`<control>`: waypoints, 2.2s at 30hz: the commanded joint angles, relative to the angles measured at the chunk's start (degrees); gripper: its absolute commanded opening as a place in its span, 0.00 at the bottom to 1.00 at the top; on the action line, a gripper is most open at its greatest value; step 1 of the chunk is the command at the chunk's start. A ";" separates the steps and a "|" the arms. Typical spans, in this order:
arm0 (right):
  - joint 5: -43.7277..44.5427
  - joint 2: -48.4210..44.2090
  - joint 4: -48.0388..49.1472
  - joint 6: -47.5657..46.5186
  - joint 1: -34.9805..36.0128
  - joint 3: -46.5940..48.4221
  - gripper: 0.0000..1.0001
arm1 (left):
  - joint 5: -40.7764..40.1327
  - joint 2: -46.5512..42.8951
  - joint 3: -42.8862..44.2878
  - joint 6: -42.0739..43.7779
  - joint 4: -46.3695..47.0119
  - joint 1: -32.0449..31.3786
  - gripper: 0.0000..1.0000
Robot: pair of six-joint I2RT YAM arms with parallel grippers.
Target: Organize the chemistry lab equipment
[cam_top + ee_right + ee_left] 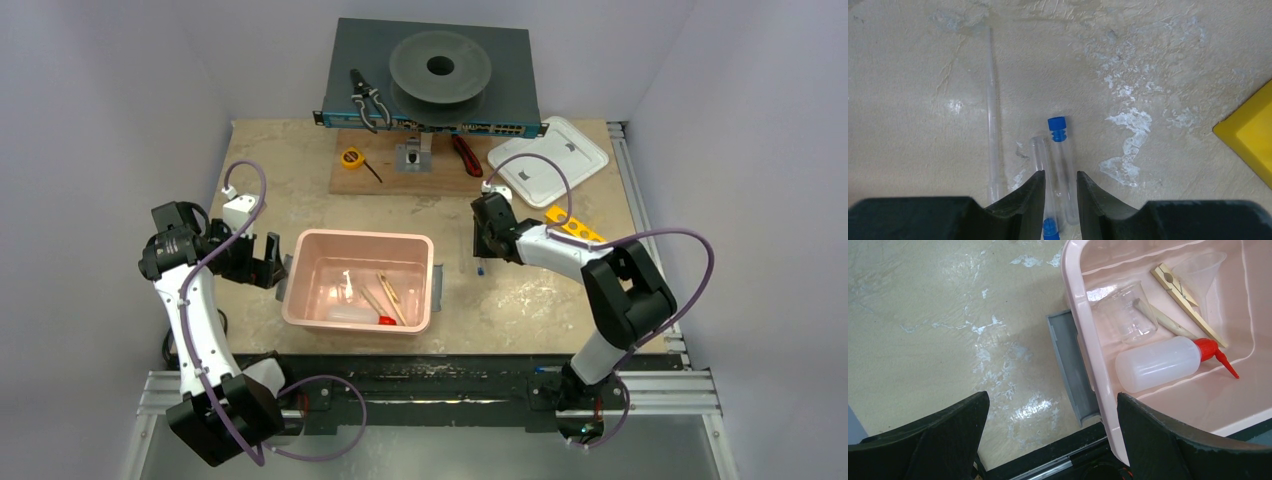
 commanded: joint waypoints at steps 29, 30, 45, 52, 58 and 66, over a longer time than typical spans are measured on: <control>1.44 -17.20 -6.84 -0.43 1.07 6.47 0.00 | 0.49 1.04 3.39 1.43 -1.64 0.57 0.98; 1.14 -18.18 -8.17 -0.84 2.87 8.44 0.00 | 0.58 1.15 3.40 1.35 -1.77 0.57 0.98; -3.67 -4.87 -9.53 -7.04 34.67 26.45 0.00 | 0.61 0.61 3.13 1.29 -1.93 0.58 0.99; -6.07 1.77 -10.96 -9.06 37.55 28.32 0.16 | 0.69 0.73 3.26 1.33 -2.12 0.56 1.00; -6.57 -1.51 -9.48 -8.33 36.62 27.79 0.48 | 0.40 0.60 3.02 1.23 -1.84 0.56 1.00; -7.17 -13.00 -6.82 -1.72 22.39 17.53 0.45 | -0.19 0.53 3.06 0.49 -1.17 0.53 1.00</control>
